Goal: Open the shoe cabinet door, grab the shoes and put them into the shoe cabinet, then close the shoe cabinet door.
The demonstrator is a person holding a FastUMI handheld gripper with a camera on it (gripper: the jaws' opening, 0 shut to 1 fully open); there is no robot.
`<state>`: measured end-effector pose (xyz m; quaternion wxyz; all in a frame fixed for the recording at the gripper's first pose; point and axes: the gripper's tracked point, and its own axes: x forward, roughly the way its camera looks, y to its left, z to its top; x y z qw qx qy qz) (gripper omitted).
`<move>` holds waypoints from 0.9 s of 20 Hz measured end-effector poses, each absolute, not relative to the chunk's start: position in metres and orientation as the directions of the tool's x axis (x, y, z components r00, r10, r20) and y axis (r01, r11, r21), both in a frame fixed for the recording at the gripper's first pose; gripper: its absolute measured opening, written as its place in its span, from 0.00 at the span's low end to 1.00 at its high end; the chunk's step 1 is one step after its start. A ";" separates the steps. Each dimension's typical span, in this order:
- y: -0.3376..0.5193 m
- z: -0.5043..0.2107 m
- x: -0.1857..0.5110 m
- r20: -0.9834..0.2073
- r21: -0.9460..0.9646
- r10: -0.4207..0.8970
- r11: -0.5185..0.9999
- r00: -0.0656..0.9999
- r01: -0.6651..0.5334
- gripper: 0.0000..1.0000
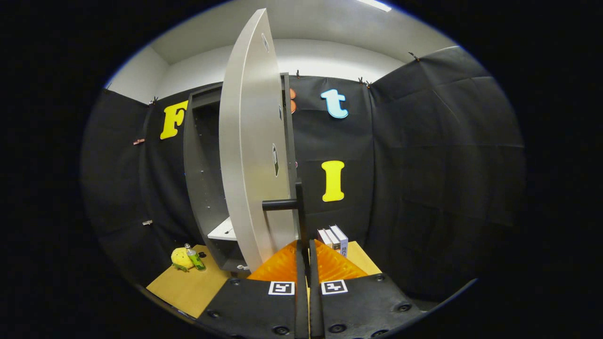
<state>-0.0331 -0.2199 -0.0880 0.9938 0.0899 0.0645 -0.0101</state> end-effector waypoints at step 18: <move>-0.197 -0.031 -0.123 -0.034 0.139 0.002 0.990 0.999 0.003 0.76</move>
